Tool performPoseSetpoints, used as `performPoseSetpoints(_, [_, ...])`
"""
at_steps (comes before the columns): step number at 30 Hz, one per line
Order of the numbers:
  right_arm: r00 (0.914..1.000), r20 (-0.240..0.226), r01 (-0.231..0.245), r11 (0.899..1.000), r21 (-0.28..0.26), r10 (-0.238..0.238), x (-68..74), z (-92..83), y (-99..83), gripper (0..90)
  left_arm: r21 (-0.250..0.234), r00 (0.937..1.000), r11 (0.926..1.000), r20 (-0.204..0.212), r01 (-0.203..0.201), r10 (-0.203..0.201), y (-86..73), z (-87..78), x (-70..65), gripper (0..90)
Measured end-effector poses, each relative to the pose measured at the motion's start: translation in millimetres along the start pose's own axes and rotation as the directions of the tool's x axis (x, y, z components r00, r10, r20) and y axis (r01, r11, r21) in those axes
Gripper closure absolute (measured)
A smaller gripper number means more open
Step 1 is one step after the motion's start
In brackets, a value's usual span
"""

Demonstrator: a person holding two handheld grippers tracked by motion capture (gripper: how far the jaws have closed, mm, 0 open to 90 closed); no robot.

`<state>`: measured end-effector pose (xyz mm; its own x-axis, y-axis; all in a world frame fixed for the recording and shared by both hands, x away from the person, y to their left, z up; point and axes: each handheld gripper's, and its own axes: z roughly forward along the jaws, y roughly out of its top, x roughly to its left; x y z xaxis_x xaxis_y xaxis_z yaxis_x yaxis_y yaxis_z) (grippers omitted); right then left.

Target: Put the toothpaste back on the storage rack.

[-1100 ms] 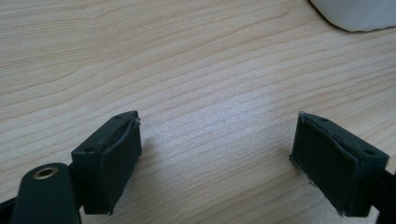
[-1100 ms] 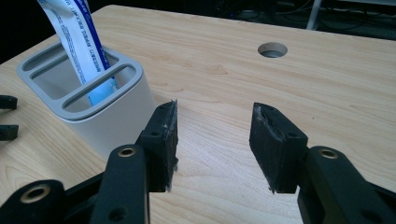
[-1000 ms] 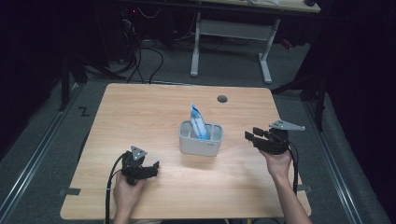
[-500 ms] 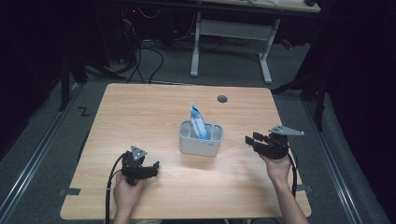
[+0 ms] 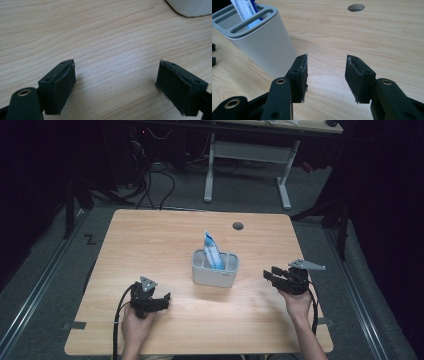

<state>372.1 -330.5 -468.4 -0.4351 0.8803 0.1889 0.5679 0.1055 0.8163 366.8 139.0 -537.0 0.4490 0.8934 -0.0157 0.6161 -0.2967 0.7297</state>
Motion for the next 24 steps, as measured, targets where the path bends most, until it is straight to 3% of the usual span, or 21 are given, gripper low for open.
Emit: performPoseSetpoints(24, [0.9996,0.013,0.024,0.998,0.065,-0.025,2.6,19.5,-12.2,47.4,0.000,1.0000,1.0000,0.000,0.000,0.000,0.0,0.0,0.0,16.1])
